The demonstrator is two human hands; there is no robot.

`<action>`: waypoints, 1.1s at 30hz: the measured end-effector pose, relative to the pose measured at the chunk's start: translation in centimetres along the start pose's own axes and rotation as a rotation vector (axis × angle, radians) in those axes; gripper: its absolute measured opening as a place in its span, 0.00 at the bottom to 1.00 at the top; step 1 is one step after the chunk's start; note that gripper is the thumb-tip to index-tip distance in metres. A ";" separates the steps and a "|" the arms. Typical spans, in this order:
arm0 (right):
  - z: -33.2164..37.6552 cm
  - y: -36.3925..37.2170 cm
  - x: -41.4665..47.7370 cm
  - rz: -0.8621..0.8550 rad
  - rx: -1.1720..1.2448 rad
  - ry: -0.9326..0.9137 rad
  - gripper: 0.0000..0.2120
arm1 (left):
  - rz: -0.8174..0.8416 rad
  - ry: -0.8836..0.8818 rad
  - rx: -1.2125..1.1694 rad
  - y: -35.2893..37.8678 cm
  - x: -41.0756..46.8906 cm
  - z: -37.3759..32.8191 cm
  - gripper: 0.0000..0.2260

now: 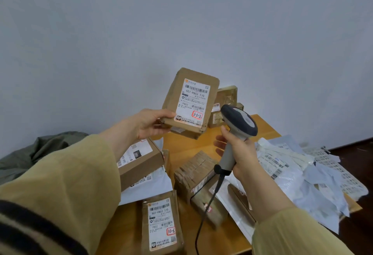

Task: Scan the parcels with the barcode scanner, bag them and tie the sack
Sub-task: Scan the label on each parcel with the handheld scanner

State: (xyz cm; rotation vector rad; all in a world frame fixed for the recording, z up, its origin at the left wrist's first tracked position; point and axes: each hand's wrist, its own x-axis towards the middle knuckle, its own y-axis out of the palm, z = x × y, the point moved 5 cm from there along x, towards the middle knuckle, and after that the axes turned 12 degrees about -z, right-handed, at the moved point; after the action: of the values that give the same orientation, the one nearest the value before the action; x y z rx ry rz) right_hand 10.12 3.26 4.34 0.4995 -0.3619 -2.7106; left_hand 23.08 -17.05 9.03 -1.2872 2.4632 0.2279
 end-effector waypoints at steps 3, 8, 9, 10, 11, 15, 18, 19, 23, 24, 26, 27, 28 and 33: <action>0.5 0.2 -1.0 0.048 -0.083 -0.036 0.09 | -0.134 0.099 0.205 -0.8 0.2 -1.7 0.19; 1.2 0.2 -2.0 0.101 -0.219 -0.082 0.11 | -0.277 0.287 0.372 -1.8 -0.1 -6.0 0.10; 1.3 0.1 -2.2 0.116 -0.233 -0.089 0.11 | -0.292 0.309 0.382 -2.0 -0.2 -6.8 0.10; 1.4 0.1 -2.4 0.128 -0.244 -0.096 0.11 | -0.304 0.322 0.395 -2.1 -0.2 -7.5 0.10; 1.4 0.0 -2.6 0.137 -0.254 -0.101 0.11 | -0.313 0.330 0.404 -2.3 -0.2 -8.0 0.11; 1.4 -0.2 -3.0 0.162 -0.247 -0.088 0.12 | -0.305 0.258 0.183 -2.7 0.4 -7.9 0.13; 1.7 0.0 -3.5 0.201 -0.213 -0.070 0.12 | -0.204 0.119 -0.086 -1.8 0.5 -5.6 0.08; 1.9 0.1 -3.7 0.222 -0.210 -0.072 0.12 | -0.173 0.080 -0.124 -1.3 0.6 -4.7 0.08; 2.4 0.7 -4.4 0.272 -0.198 -0.060 0.12 | -0.139 0.078 -0.122 0.1 1.3 -2.5 0.09; 2.5 0.9 -4.5 0.274 -0.185 -0.047 0.12 | -0.139 0.102 -0.118 0.3 1.4 -2.4 0.08; 2.5 1.1 -4.7 0.266 -0.139 -0.012 0.12 | -0.144 0.143 -0.114 0.6 1.7 -2.4 0.08; 2.5 1.2 -4.8 0.258 -0.119 0.000 0.12 | -0.145 0.161 -0.121 0.7 1.8 -2.5 0.08; 2.6 1.3 -4.8 0.251 -0.109 0.002 0.12 | -0.145 0.181 -0.131 0.6 1.8 -2.6 0.08; 3.1 1.5 -4.9 0.244 -0.122 -0.043 0.09 | -0.165 0.305 -0.120 0.2 2.1 -2.9 0.22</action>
State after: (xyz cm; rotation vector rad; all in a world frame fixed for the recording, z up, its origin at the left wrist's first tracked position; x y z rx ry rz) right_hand 13.68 4.36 9.05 0.3386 -0.2485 -2.4908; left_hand 21.15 -19.37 10.92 -1.6768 2.6039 0.1481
